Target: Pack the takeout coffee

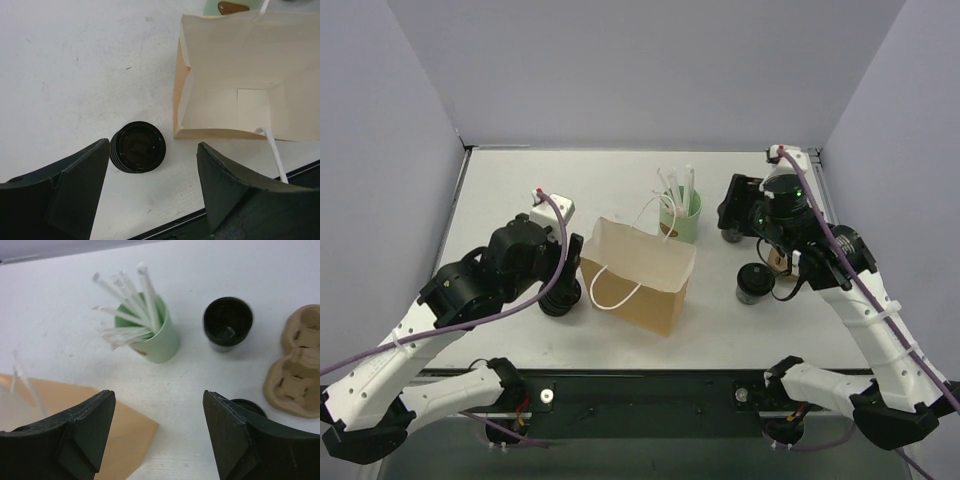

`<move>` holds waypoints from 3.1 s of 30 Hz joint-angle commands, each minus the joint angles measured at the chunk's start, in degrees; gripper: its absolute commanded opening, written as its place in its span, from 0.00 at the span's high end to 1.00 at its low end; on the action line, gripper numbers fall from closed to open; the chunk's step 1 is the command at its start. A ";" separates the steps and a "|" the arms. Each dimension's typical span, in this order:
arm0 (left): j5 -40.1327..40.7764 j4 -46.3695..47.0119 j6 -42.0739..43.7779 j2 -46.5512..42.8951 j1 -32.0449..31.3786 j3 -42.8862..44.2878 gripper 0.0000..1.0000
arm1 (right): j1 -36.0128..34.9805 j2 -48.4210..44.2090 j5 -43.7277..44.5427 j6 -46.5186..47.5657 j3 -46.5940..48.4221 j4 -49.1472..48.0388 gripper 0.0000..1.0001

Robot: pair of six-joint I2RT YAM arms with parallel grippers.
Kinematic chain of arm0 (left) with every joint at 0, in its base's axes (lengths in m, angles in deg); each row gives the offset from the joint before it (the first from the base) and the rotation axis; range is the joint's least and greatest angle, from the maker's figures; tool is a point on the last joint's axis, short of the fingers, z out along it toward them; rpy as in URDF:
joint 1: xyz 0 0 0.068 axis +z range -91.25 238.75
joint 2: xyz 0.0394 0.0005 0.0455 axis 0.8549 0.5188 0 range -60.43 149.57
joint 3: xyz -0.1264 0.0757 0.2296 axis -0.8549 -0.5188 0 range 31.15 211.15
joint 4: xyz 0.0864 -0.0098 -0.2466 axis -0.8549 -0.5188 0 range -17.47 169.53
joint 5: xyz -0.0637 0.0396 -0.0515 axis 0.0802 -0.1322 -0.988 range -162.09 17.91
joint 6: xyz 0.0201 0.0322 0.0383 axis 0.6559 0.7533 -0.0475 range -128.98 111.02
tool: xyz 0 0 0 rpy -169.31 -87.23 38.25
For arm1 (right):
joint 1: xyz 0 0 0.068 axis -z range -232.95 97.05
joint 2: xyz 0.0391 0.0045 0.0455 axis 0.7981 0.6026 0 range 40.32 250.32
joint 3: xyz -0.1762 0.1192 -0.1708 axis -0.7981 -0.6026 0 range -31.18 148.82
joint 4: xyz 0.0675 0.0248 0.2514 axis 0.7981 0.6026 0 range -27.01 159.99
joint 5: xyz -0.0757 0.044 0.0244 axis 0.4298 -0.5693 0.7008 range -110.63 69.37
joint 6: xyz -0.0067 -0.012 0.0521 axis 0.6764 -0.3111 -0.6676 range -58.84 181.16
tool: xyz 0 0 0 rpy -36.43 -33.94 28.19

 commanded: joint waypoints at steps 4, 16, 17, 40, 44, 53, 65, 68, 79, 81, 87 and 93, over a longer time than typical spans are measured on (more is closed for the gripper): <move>-4.81 17.14 2.71 -12.36 0.26 -12.90 0.20 | 21.78 7.20 -2.58 5.99 1.76 0.55 0.28; -1.56 27.33 4.21 -22.30 0.18 -22.83 0.18 | 46.41 24.78 -12.44 7.39 -2.38 2.66 0.31; -1.47 28.13 3.94 -22.92 0.17 -24.67 0.18 | 46.85 25.84 -12.53 9.66 -2.20 2.75 0.30; -3.23 29.89 6.05 -25.39 3.86 -28.03 0.18 | 48.88 42.55 -14.99 14.69 1.49 0.02 0.51; -4.63 30.24 5.88 -25.39 5.09 -28.20 0.18 | 48.79 43.16 -14.47 14.51 2.19 -0.07 0.52; -6.31 30.24 5.61 -24.68 6.77 -28.38 0.18 | 48.09 43.08 -13.41 15.13 3.34 -0.24 0.69; -7.09 30.24 5.61 -24.16 8.08 -28.82 0.18 | 46.24 37.63 -7.79 15.30 5.53 2.39 0.71; -7.27 30.24 5.87 -23.72 8.52 -28.99 0.18 | 45.89 34.48 -7.78 15.04 6.24 3.27 0.71; -12.10 27.35 2.90 -21.61 9.14 -22.85 0.20 | 31.76 18.13 -13.30 15.65 14.49 8.46 0.71; -13.24 25.06 1.57 -18.90 9.14 -18.82 0.21 | 26.31 14.44 -18.05 15.92 17.04 8.02 0.71; -13.16 18.12 -0.19 -9.58 9.32 -9.41 0.25 | 11.12 7.40 -30.10 16.54 16.62 -1.72 0.75; -15.44 17.32 -1.07 -4.30 9.40 -6.49 0.29 | 0.90 7.22 -33.80 21.35 15.38 -9.20 0.77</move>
